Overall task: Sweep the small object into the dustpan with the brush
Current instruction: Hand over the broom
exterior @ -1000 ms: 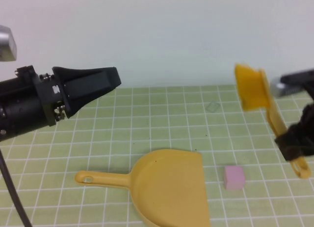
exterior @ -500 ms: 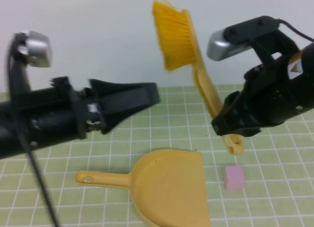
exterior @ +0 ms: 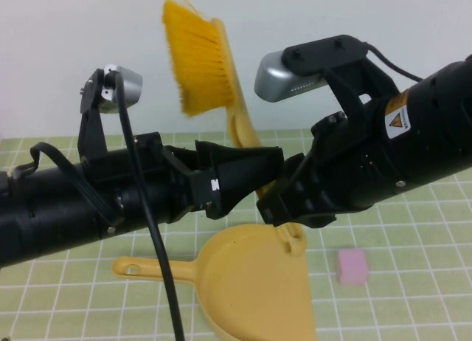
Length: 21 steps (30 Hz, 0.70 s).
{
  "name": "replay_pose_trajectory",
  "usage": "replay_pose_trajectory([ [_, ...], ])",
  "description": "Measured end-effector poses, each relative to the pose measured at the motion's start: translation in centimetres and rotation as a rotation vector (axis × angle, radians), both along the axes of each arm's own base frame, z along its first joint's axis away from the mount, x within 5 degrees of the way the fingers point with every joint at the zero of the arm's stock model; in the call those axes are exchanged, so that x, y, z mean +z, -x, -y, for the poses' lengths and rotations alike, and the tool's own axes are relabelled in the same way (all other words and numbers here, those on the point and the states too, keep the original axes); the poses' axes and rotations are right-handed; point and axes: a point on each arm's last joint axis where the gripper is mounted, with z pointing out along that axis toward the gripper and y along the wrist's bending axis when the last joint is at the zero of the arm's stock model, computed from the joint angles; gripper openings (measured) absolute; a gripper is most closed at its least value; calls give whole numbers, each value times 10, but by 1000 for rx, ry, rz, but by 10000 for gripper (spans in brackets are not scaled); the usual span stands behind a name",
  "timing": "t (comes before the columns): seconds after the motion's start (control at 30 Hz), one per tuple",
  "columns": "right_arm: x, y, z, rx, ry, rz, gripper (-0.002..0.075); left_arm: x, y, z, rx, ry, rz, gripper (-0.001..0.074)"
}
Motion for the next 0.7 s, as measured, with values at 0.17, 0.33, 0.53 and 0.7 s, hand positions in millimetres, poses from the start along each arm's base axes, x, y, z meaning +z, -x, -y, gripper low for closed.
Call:
replay_pose_trajectory([
  [0.17,3,2,-4,18,-54,-17,2,0,0,0,4,-2,0,501],
  [0.33,-6,-1,-12,51,-57,-44,2,-1,-3,-2,36,-11,-4,465],
  [0.53,-14,-3,-21,95,-75,-76,2,-2,-6,-4,83,-6,-40,399],
  [0.7,-19,-3,-26,107,-65,-83,2,-3,-8,-6,114,-11,-49,214],
])
